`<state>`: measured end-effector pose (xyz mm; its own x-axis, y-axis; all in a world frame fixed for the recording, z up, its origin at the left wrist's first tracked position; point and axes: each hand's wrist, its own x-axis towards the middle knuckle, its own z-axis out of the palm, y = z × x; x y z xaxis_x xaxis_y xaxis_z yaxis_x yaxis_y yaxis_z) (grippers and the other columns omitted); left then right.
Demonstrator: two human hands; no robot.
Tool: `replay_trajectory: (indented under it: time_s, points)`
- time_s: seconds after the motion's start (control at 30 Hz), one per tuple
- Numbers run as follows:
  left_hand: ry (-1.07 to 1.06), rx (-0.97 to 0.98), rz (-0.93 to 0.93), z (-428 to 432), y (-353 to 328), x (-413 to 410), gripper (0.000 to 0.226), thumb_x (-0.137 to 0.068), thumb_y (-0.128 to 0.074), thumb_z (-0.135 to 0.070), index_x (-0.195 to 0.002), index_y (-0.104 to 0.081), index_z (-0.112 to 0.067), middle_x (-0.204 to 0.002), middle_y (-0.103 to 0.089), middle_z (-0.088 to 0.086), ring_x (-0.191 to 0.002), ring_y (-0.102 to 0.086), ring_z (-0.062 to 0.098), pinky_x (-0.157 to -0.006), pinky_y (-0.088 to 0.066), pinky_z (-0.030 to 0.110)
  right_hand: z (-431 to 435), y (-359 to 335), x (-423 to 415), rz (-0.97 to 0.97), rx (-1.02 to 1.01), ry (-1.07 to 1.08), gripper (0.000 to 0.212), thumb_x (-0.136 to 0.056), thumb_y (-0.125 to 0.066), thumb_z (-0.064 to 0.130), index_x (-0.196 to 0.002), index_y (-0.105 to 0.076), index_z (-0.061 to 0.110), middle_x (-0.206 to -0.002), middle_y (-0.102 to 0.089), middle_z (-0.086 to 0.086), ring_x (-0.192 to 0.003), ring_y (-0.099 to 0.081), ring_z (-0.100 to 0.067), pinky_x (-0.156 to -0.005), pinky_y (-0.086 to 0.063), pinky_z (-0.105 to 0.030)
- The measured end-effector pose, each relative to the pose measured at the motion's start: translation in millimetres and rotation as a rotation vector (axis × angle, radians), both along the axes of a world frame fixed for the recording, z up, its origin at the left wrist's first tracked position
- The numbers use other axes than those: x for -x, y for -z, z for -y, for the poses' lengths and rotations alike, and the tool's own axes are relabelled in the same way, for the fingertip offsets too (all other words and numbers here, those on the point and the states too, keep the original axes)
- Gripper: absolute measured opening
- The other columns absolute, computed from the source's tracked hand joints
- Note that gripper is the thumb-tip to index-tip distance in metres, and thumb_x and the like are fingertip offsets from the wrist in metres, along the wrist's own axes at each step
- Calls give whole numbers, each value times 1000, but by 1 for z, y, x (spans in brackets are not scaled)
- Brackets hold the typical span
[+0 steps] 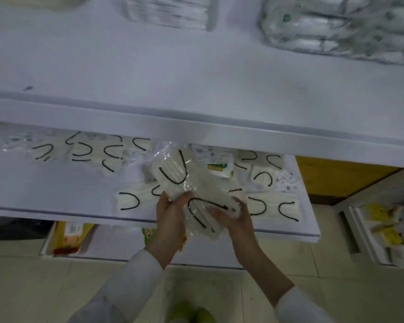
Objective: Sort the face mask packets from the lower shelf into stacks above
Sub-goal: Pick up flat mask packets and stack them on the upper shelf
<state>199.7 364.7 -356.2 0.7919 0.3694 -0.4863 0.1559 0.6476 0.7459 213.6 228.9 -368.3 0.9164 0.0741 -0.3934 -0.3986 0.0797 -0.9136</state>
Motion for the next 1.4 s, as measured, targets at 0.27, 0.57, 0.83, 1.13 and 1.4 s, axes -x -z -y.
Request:
replay_trajectory:
  time_s: [0.27,0.57,0.83,1.13,1.4]
  points:
    - [78,67,190,14,-76,35,35,-66,-74,-7,-100,-66,-1,-97,-69,18,-92,-66,31,-69,-57,33,43,-94,22,142,-69,51,23,-77,-69,-6,-91,-72,12,-86,-72,-14,-77,-67,-27,-64,-52,-35]
    - [370,-536,694,-34,-219,53,57,-44,-93,-39,-96,-73,-22,-86,-68,4,-80,-64,15,-74,-54,23,120,-267,2,813,134,-274,20,-73,-73,-7,-86,-71,9,-83,-72,-5,-82,-70,-24,-71,-59,-42]
    - [165,-1058,488,7,-262,-53,34,-72,-71,3,-101,-62,-12,-87,-64,-1,-82,-60,12,-66,-49,18,115,-290,-81,932,333,-201,54,-77,-74,2,-123,-54,22,-118,-50,25,-104,-51,13,-83,-46,-9]
    - [155,-881,370,15,-240,-68,29,-79,-54,8,-104,-55,-9,-91,-64,8,-81,-58,17,-69,-46,23,111,-256,-97,584,31,45,72,-75,-75,0,-135,-42,22,-121,-51,2,-104,-56,-11,-82,-53,-29]
    - [200,-1158,288,9,-233,-71,12,-85,-48,-2,-81,-57,-7,-76,-57,4,-71,-48,16,-61,-36,26,134,-254,-100,640,557,-111,16,-81,-63,6,-69,-54,13,-64,-54,-1,-62,-49,-15,-61,-39,-29]
